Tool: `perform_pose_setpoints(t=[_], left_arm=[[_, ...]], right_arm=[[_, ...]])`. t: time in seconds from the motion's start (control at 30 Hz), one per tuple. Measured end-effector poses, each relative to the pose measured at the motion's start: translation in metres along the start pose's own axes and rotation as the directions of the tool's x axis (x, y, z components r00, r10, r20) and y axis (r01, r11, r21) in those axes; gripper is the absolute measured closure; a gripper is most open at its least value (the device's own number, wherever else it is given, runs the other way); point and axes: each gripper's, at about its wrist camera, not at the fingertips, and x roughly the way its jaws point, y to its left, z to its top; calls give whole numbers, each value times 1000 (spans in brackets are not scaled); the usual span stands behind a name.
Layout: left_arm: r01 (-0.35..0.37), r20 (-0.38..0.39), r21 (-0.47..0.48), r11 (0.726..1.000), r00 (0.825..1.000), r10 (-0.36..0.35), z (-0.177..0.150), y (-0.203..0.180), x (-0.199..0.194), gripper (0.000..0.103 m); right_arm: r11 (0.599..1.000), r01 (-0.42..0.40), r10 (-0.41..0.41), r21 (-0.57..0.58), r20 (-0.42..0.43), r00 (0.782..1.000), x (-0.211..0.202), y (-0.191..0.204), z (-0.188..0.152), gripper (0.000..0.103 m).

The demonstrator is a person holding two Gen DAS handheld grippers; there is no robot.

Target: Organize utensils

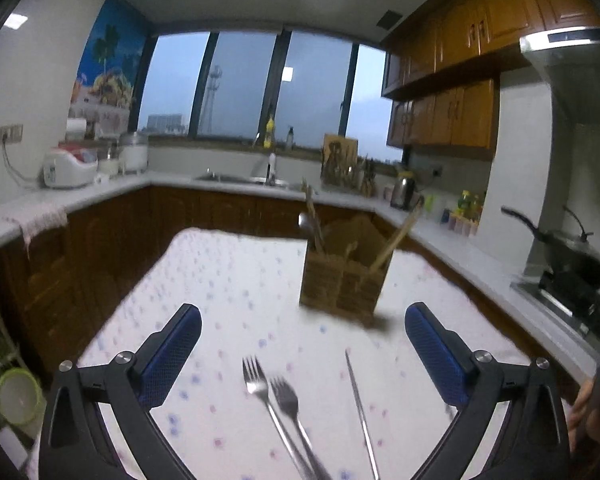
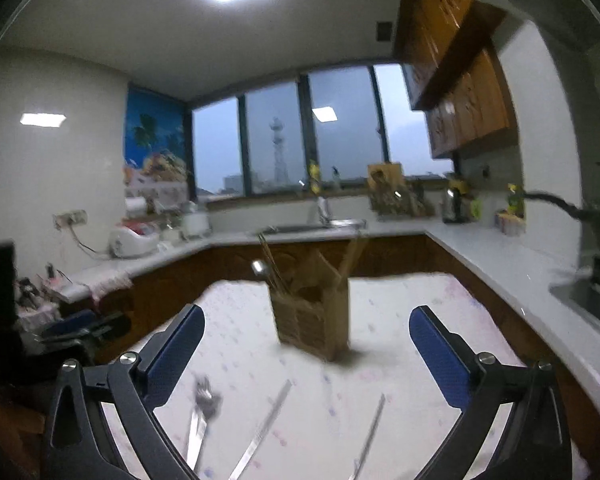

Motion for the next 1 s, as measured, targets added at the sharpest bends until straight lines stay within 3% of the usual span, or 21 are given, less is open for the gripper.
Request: perform_pose_setpoints(t=[0.27,0.5,1.0], left_arm=[[-58,-2,84,995,998,58,-50,-8,-3,1],[-56,-9,81,995,998,57,-58,-7,-4,1],[-78,8,96,992,997,78,-65,-8,-4,1]], right_arm=[[998,66,-65,3,-53,996,4,2,-63,0],[996,85,-86,-35,-21,996,-6,4,-68,0],[996,87,-85,28,-45,995,-9,-12,-78,0]])
